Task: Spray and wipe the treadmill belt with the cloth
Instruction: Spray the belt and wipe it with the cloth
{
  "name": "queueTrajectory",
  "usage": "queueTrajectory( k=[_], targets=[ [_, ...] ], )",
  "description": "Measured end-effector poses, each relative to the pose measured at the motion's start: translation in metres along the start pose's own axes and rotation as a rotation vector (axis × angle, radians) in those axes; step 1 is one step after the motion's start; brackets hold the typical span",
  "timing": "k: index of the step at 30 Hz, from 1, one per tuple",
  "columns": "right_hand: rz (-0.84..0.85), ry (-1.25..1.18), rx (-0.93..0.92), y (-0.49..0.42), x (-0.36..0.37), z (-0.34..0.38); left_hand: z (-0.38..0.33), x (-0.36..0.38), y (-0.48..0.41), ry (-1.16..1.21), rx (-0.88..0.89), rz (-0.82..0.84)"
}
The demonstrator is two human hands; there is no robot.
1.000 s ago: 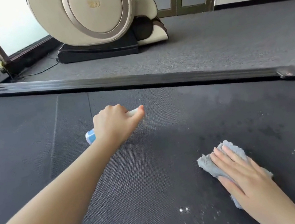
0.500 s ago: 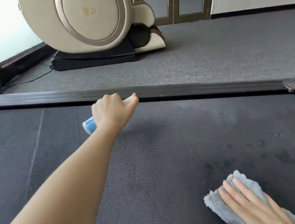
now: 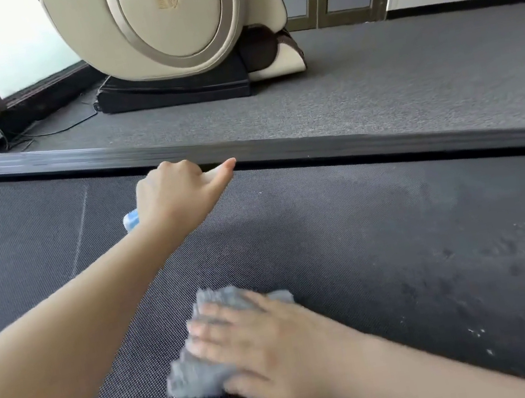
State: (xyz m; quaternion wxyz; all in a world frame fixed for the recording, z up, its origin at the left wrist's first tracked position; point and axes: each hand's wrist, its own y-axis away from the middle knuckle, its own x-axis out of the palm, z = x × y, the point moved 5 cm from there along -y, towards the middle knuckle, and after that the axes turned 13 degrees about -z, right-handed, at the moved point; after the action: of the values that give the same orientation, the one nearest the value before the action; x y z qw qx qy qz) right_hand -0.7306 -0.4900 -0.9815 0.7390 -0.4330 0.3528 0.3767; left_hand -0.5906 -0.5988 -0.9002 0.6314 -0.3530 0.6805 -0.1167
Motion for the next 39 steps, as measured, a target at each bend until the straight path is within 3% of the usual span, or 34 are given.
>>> queueTrajectory(
  k=[2, 5, 9, 14, 19, 23, 28, 34, 37, 39],
  targets=[
    [-0.056, 0.096, -0.133, -0.035, -0.001, -0.021, 0.009, -0.007, -0.002, 0.009, 0.007, -0.012],
    [-0.024, 0.26, 0.097, -0.08, 0.006, -0.092, 0.019, -0.015, -0.003, 0.046, 0.023, -0.037],
    [-0.07, 0.321, 0.235, -0.112, -0.002, -0.148, 0.019, -0.015, 0.003, 0.071, 0.054, -0.036],
    [-0.054, 0.338, 0.384, -0.101, -0.023, -0.178, 0.01, -0.013, 0.008, 0.071, 0.094, -0.022],
    [0.009, 0.505, 0.598, -0.041, -0.07, -0.234, 0.001, -0.013, 0.009, 0.099, 0.115, 0.017],
    [-0.12, 0.499, 0.88, 0.035, -0.113, -0.272, 0.001, -0.014, 0.014, 0.085, 0.139, 0.047],
    [-0.188, 0.503, 0.996, 0.047, -0.119, -0.262, 0.011, -0.016, 0.026, 0.071, 0.15, 0.084],
    [-0.062, 0.399, 0.718, -0.02, -0.076, -0.191, 0.016, -0.02, 0.03, 0.087, 0.146, 0.1],
    [-0.017, 0.389, 0.392, -0.036, -0.041, -0.139, 0.013, -0.023, 0.029, 0.106, 0.145, 0.09],
    [-0.061, 0.252, 0.186, -0.025, -0.027, -0.09, 0.013, -0.024, 0.028, 0.119, 0.143, 0.074]
  ],
)
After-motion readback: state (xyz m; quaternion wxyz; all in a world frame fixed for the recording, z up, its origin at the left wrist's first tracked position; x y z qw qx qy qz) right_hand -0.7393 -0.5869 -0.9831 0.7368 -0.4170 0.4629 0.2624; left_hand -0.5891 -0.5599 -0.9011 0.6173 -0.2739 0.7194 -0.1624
